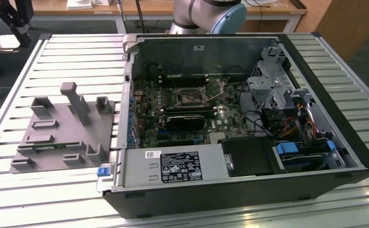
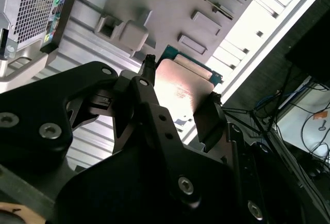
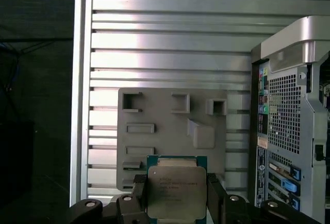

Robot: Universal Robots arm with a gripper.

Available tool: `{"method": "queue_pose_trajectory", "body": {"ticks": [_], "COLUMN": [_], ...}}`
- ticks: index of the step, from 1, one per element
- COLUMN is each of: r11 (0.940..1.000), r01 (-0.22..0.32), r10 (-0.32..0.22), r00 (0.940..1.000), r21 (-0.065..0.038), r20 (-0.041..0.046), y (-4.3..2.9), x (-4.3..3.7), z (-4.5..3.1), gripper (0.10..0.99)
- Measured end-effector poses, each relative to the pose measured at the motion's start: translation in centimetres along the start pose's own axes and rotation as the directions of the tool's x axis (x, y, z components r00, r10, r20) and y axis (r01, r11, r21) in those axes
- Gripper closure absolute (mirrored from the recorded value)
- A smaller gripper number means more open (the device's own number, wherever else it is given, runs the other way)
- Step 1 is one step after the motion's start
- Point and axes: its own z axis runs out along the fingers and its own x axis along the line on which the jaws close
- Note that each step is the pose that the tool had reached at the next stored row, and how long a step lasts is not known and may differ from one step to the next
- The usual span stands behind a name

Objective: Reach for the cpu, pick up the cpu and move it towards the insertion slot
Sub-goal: 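Pick up the cpu and move it towards the insertion slot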

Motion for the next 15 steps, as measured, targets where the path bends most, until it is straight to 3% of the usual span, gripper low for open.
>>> {"method": "queue_pose_trajectory", "body": {"ticks": [15], "r11": [1.0], "r01": [0.0], "r10": [0.0], "r00": [1.0], "r21": [0.0], "r20": [0.0], "y": [-0.01], "x": [-1.43], "z": [-0.01], "gripper": [0.541]}}
